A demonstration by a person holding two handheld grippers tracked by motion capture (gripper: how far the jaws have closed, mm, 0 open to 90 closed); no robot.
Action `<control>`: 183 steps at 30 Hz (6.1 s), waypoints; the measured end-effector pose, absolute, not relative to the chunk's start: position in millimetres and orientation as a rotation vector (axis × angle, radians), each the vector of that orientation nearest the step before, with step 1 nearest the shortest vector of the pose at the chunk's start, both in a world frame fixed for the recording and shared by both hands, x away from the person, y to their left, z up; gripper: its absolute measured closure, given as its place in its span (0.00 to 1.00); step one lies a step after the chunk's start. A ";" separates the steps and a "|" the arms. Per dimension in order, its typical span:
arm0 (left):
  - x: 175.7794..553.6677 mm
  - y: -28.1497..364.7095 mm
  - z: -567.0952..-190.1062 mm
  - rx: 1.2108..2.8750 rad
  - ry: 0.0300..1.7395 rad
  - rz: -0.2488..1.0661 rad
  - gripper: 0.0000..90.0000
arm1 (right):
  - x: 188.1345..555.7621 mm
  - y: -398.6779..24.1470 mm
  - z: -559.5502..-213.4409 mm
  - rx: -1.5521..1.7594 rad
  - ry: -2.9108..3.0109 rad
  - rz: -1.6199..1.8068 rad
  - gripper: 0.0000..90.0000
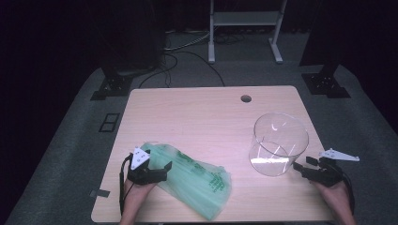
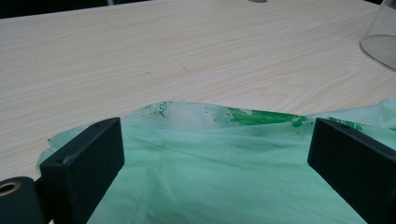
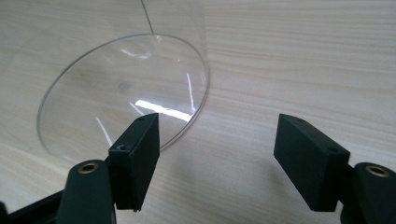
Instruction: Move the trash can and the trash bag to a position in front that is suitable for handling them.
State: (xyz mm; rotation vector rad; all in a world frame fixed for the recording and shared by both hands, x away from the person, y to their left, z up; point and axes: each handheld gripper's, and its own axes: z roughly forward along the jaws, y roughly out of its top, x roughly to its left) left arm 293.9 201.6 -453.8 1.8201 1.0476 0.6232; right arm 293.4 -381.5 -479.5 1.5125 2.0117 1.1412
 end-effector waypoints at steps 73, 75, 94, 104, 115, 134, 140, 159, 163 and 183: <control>291.7 208.6 -456.6 1.862 1.052 0.610 0.03 | 359.7 -264.2 -453.0 1.395 2.101 1.107 0.34; 291.8 208.6 -456.7 1.861 1.051 0.604 0.03 | 360.7 -259.0 -452.9 1.381 2.117 1.113 0.34; 293.7 198.6 -453.2 1.917 0.991 0.565 0.03 | 327.8 -297.5 -461.5 1.358 2.167 1.178 0.32; 301.2 193.3 -448.6 2.012 0.912 0.517 0.04 | 300.2 -307.8 -463.9 1.289 2.227 1.199 0.32; 307.4 200.8 -446.2 2.177 0.753 0.420 0.06 | 296.7 -311.0 -463.8 1.263 2.254 1.217 0.32; 326.7 199.2 -409.6 2.357 0.384 0.280 0.02 | 297.2 -313.2 -468.5 1.234 2.320 1.233 0.30; 328.3 191.6 -408.8 2.396 0.335 0.251 0.02 | 297.1 -313.9 -468.5 1.237 2.321 1.238 0.30; 338.0 161.2 -433.9 2.500 0.195 0.131 0.05 | 298.5 -315.6 -471.2 1.235 2.335 1.232 0.30; 338.3 155.7 -439.3 2.535 0.157 0.106 0.08 | 298.5 -314.8 -471.8 1.237 2.343 1.228 0.30; 344.2 148.7 -457.8 2.593 0.111 0.079 0.25 | 297.8 -312.3 -476.5 1.232 2.374 1.210 0.30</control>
